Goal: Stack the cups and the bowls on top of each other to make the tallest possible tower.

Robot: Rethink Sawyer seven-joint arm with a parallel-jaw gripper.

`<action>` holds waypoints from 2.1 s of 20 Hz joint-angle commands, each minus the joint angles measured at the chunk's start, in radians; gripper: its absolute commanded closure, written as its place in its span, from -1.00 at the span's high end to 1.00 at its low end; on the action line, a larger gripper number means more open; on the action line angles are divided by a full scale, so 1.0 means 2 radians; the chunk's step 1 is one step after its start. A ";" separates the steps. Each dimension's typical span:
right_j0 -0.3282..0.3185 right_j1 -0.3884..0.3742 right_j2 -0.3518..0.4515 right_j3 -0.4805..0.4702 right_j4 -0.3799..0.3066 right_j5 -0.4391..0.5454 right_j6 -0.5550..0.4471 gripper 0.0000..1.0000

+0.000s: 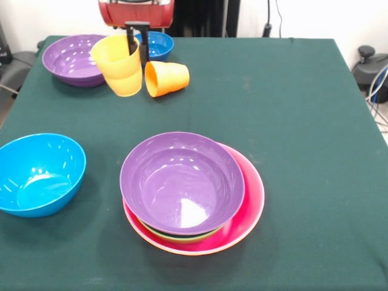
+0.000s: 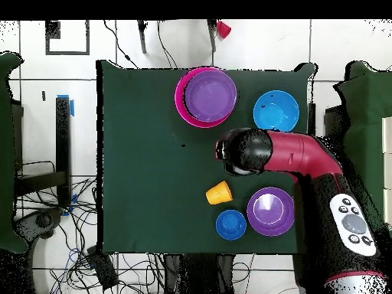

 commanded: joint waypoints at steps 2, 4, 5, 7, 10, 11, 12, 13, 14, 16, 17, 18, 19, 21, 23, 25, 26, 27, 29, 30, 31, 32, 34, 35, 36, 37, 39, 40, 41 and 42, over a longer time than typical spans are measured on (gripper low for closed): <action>0.005 0.054 -0.001 -0.053 -0.024 -0.003 0.004 -1.00; 0.010 0.056 -0.016 -0.053 -0.036 -0.006 0.016 -1.00; 0.011 0.053 -0.019 -0.048 -0.036 -0.008 0.020 -1.00; 0.012 0.050 -0.024 -0.042 -0.036 -0.011 0.024 -1.00; 0.012 0.046 -0.033 -0.022 -0.045 -0.035 0.033 -1.00; 0.012 0.047 -0.036 -0.020 -0.048 -0.041 0.035 -1.00; 0.016 0.047 -0.039 -0.023 -0.053 -0.044 0.036 -1.00; 0.018 0.048 -0.041 -0.025 -0.057 -0.045 0.035 -1.00; 0.022 0.045 -0.039 -0.027 -0.056 -0.042 0.031 -1.00; 0.022 0.038 -0.036 -0.016 -0.044 -0.039 0.033 -1.00; 0.025 0.035 -0.036 -0.018 -0.041 -0.032 0.033 -1.00; 0.028 0.025 -0.036 -0.018 -0.038 -0.022 0.029 -1.00; 0.031 0.018 -0.035 -0.020 -0.034 -0.015 0.028 -1.00; 0.037 0.007 -0.034 -0.028 -0.026 0.001 0.029 -1.00; 0.046 0.012 -0.036 -0.055 -0.014 0.025 0.044 -1.00; 0.054 0.018 -0.031 -0.082 -0.013 0.045 0.034 -1.00; 0.057 0.021 -0.029 -0.093 -0.016 0.051 0.027 -1.00; 0.060 0.024 -0.028 -0.103 -0.019 0.057 0.020 -1.00; 0.069 0.031 -0.040 -0.114 -0.019 0.068 0.037 -1.00; 0.073 0.037 -0.045 -0.124 -0.027 0.070 0.033 -1.00; 0.075 0.042 -0.047 -0.131 -0.031 0.072 0.031 -1.00; 0.078 0.048 -0.048 -0.144 -0.032 0.078 0.033 -1.00; 0.084 0.054 -0.050 -0.158 -0.023 0.086 0.044 -1.00; 0.089 0.058 -0.053 -0.168 -0.022 0.094 0.049 -1.00; 0.097 0.065 -0.058 -0.183 -0.020 0.104 0.061 -1.00; 0.105 0.072 -0.062 -0.199 -0.018 0.115 0.073 -1.00; 0.121 0.091 -0.069 -0.231 -0.017 0.131 0.090 -1.00; 0.128 0.104 -0.070 -0.247 -0.016 0.129 0.095 -1.00; 0.131 0.114 -0.069 -0.259 -0.013 0.129 0.096 -1.00; 0.135 0.124 -0.069 -0.271 -0.009 0.129 0.097 -1.00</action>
